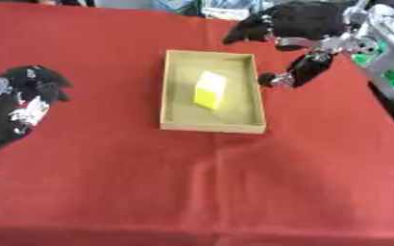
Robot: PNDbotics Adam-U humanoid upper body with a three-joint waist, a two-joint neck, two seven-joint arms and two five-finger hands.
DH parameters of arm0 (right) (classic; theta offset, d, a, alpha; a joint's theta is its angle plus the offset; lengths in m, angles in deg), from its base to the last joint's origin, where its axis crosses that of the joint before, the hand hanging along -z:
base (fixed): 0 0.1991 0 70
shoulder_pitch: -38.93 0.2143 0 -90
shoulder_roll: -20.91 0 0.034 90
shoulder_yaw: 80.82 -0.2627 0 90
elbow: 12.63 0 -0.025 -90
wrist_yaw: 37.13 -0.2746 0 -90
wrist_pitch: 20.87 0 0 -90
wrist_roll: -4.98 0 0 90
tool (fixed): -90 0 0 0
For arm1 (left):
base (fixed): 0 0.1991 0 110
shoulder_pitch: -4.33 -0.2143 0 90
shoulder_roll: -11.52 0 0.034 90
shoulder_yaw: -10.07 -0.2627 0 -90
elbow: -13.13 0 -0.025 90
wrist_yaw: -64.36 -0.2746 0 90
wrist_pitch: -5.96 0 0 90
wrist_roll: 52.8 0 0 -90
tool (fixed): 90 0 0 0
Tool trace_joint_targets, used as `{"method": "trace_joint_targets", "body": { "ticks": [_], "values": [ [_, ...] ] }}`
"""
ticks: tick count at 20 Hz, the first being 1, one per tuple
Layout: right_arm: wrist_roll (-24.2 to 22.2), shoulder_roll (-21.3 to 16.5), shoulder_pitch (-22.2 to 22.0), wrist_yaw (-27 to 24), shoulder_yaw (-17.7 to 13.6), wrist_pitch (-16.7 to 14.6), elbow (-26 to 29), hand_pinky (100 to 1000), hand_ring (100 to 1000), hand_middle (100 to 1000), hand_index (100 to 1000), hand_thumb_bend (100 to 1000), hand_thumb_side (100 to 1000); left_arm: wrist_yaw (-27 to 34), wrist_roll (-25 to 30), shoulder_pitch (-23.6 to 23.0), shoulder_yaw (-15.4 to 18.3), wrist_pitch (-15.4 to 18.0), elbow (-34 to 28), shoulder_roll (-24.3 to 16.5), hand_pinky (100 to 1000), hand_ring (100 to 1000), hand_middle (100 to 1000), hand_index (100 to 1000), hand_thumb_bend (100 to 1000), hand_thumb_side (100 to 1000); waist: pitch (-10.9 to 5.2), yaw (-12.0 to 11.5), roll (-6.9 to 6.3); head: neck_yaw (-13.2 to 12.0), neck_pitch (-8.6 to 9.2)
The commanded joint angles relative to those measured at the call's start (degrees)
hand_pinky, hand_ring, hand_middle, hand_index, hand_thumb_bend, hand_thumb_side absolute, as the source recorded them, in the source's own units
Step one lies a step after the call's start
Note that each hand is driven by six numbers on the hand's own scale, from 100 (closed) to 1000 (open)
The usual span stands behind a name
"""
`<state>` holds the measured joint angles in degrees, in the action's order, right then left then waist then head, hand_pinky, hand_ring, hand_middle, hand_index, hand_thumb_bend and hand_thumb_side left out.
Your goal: Pick up objects on the table and place them in the box.
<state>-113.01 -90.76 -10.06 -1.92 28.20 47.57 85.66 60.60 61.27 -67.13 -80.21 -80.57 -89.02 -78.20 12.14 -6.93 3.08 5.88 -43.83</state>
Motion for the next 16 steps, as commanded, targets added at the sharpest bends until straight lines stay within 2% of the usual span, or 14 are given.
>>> {"method": "trace_joint_targets", "body": {
  "ticks": [1,3,7,16],
  "values": [
    [0.86,-3.8,-1.38,-3.8,-2.4,2.74,5.57,808,898,872,977,236,108,0.13,-0.33,0.26,0.64,0.0,-0.66,-1.12,711,599,640,685,152,605,-1.1,0.31,-0.34,-0.33,-0.29],
    [0.92,-4.6,-3.29,-5.4,-3.03,3.86,7.68,802,896,870,976,250,103,0.08,-0.36,0.18,0.66,-0.01,-0.64,-1.11,711,599,640,685,152,606,-1.06,0.56,-0.38,-0.49,-0.29],
    [1.83,-4.69,-7.13,-7.41,-4.64,5.66,10.45,784,889,863,973,205,117,-0.01,-0.38,0.07,0.72,0.0,-0.59,-1.06,711,599,640,684,153,607,-0.93,0.81,-0.58,-0.79,-0.29],
    [4.82,-2.51,-14.19,-9.12,-7.23,7.82,11.85,752,878,850,971,175,126,-0.2,-0.46,-0.41,0.83,0.05,-0.33,-0.82,711,599,640,685,154,609,-0.88,1.36,-1.09,-1.48,-0.16]
  ]
}}
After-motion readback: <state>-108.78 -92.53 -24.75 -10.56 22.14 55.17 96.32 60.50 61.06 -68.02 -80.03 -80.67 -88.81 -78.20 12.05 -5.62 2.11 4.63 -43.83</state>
